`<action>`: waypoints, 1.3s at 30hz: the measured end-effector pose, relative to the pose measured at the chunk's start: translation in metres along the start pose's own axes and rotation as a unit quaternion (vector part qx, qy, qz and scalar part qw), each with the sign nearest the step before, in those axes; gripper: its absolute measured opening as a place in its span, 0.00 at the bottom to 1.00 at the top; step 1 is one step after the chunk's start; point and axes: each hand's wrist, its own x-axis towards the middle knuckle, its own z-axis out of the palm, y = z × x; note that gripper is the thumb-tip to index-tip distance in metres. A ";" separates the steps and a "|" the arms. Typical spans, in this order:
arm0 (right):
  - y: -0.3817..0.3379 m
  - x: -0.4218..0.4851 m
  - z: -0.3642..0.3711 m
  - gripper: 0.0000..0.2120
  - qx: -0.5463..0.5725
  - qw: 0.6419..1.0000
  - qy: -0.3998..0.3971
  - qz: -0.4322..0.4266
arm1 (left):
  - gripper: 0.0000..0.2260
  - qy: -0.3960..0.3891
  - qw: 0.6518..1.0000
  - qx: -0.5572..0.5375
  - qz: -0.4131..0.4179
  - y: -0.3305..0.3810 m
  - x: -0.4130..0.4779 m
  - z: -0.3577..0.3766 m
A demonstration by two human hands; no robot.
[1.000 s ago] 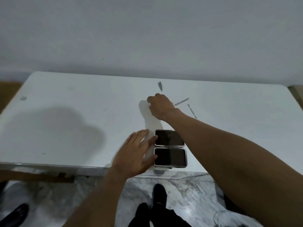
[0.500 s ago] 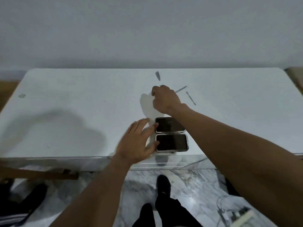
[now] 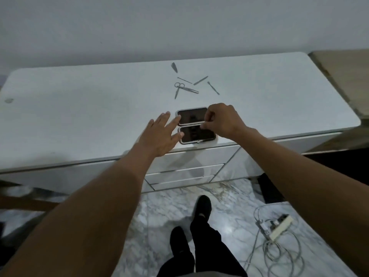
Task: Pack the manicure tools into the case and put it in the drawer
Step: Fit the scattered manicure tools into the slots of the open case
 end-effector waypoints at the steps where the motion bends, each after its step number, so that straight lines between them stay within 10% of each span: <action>1: 0.003 -0.005 0.001 0.08 0.001 1.000 -0.001 0.002 | 0.28 -0.015 1.000 -0.004 -0.003 0.001 -0.001 -0.003; 10: 0.026 -0.024 0.008 0.06 -0.136 0.987 -0.044 -0.073 | 0.31 0.014 0.997 0.070 -0.002 0.005 -0.012 0.006; 39: 0.003 -0.010 0.019 0.08 -0.088 0.989 -0.061 -0.099 | 0.30 0.084 0.995 0.056 0.001 -0.001 -0.013 0.016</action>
